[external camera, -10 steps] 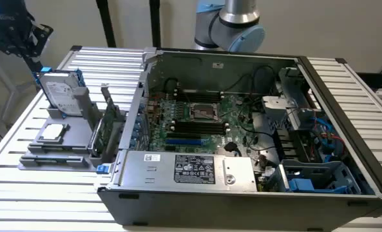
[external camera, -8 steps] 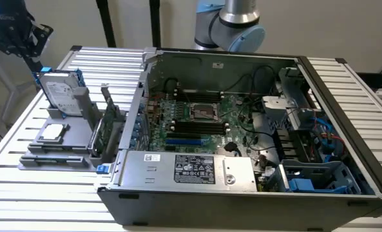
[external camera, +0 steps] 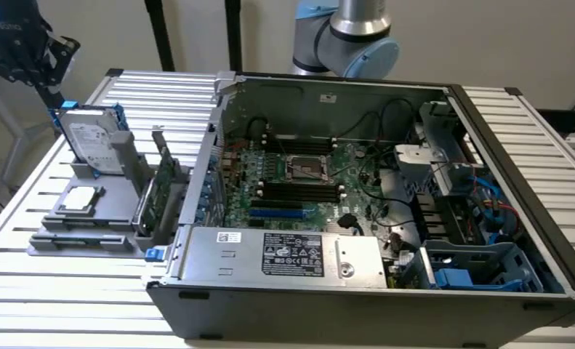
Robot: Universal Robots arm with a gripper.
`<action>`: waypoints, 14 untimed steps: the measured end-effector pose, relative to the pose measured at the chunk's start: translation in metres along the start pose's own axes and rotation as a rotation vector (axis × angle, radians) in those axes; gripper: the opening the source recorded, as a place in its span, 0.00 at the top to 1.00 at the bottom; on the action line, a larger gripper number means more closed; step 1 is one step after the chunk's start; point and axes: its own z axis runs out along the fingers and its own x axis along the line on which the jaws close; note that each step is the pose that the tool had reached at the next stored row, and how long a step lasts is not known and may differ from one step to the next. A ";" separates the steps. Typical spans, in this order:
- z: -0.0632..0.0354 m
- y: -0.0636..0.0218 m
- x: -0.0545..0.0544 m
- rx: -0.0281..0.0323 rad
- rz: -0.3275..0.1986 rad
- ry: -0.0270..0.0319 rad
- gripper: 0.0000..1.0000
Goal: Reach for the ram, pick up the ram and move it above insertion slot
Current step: 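Reach for the ram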
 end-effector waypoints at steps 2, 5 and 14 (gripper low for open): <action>-0.0001 -0.0004 0.000 0.0001 0.000 0.0002 0.89; -0.0003 -0.0079 0.000 0.0000 0.000 0.0001 0.89; -0.0018 -0.0461 0.000 0.0000 0.000 0.0001 0.89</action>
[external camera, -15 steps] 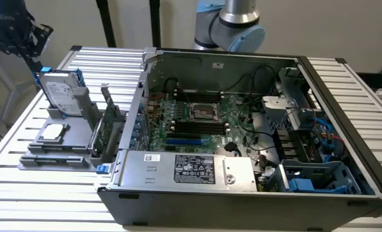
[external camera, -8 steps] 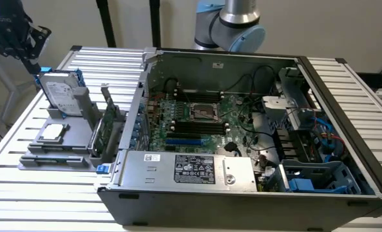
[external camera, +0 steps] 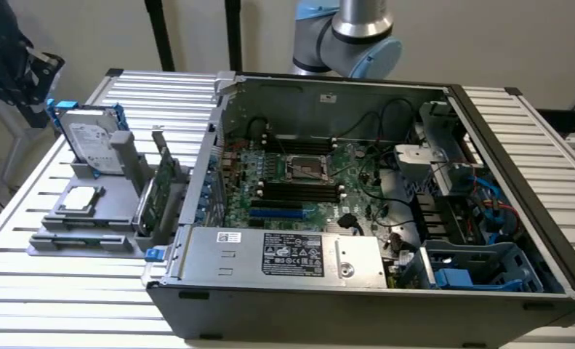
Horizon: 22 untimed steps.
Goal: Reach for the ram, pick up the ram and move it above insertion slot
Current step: 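Reach for the ram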
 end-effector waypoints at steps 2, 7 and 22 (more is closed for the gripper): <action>-0.0002 -0.0075 0.000 0.0000 0.000 -0.0001 0.89; -0.0004 -0.0253 -0.002 0.0003 0.000 0.0000 0.89; 0.0034 -0.0590 -0.007 0.0038 -0.026 0.0008 0.89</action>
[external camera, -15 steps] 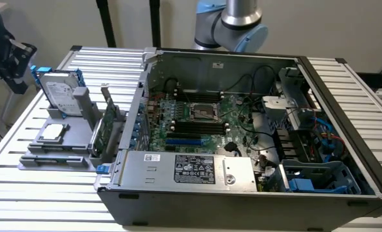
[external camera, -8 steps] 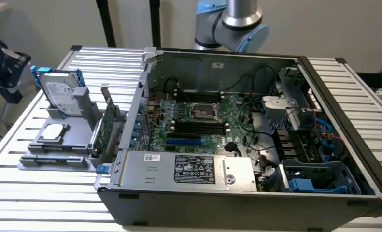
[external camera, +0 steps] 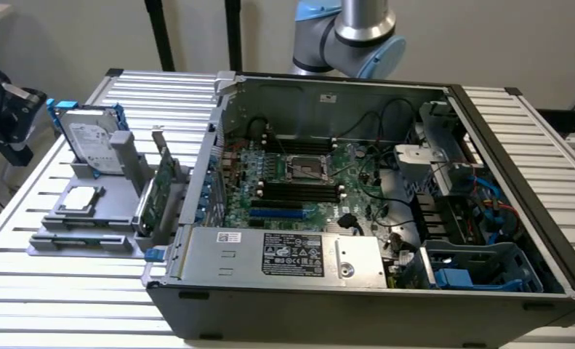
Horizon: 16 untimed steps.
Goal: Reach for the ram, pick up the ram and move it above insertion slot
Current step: 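Reach for the ram, then pick up the ram and move it above insertion slot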
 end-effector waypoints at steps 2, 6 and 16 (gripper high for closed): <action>0.0003 0.0000 0.000 0.0002 -0.035 0.0014 0.89; 0.0015 -0.0001 0.000 0.0003 -0.108 0.0035 0.89; 0.0051 -0.0002 0.000 0.0004 -0.290 0.0078 0.89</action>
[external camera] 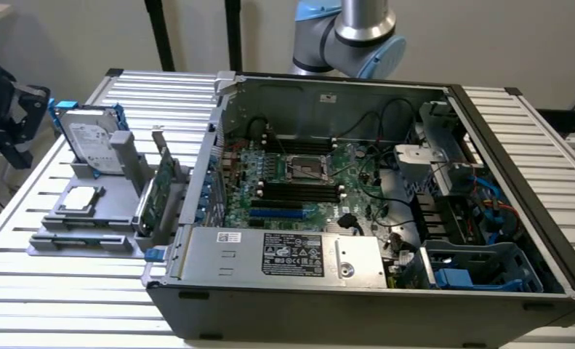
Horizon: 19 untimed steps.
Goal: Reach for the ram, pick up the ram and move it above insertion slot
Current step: 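Pick up the ram and move it above insertion slot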
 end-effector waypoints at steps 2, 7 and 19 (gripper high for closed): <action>0.0007 0.0000 0.000 0.0000 -0.036 0.0009 0.89; 0.0025 -0.0001 0.000 0.0002 -0.127 0.0032 0.89; 0.0069 -0.0002 0.000 0.0005 -0.345 0.0085 0.89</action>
